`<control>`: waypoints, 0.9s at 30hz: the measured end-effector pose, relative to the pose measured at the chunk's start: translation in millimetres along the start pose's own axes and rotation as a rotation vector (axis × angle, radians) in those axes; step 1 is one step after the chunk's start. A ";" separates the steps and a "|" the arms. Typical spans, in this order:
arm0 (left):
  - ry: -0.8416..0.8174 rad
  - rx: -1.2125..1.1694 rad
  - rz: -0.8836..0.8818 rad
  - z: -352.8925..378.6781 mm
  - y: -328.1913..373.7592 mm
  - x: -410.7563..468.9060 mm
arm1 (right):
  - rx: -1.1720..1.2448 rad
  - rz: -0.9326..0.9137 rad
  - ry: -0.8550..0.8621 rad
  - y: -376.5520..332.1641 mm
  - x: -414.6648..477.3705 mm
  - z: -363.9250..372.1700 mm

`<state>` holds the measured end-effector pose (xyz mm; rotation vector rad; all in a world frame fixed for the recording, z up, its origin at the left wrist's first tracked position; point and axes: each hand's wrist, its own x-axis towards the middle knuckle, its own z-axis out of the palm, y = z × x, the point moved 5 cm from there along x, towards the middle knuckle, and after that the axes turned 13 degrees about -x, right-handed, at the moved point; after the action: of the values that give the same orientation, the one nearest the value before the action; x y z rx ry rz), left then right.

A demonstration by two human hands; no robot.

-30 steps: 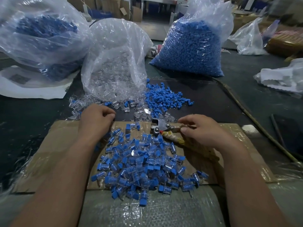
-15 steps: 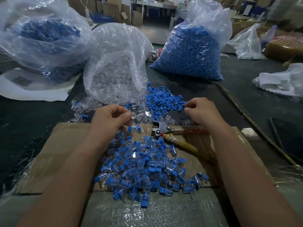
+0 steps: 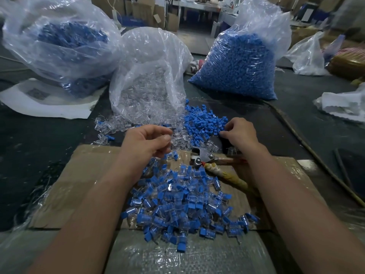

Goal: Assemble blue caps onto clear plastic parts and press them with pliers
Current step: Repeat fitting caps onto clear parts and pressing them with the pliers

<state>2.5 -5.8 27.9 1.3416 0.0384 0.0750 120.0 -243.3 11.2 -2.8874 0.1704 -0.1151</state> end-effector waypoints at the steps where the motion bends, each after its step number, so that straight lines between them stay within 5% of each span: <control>1: -0.002 0.001 0.000 0.2 0.1 -0.2 | 0.005 -0.004 -0.009 0.4 -0.4 -0.3; 4: -0.005 0.005 -0.001 0.3 0.3 -1.5 | 0.049 -0.020 -0.019 0.0 -5.1 -4.5; 9: -0.015 -0.011 -0.007 3.2 -0.5 -2.0 | 0.545 -0.069 -0.034 -10.3 -37.2 -32.3; 15: -0.027 -0.014 0.015 10.9 -2.6 -4.8 | 0.798 -0.253 0.008 -42.5 -102.4 -54.0; 27: -0.065 0.090 0.128 25.7 -1.2 -12.4 | 0.705 -0.415 0.122 -68.1 -128.8 -36.4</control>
<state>-7.9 -32.1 32.3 1.4349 -0.1006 0.1391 -3.7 -170.2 55.1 -2.1699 -0.3788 -0.3470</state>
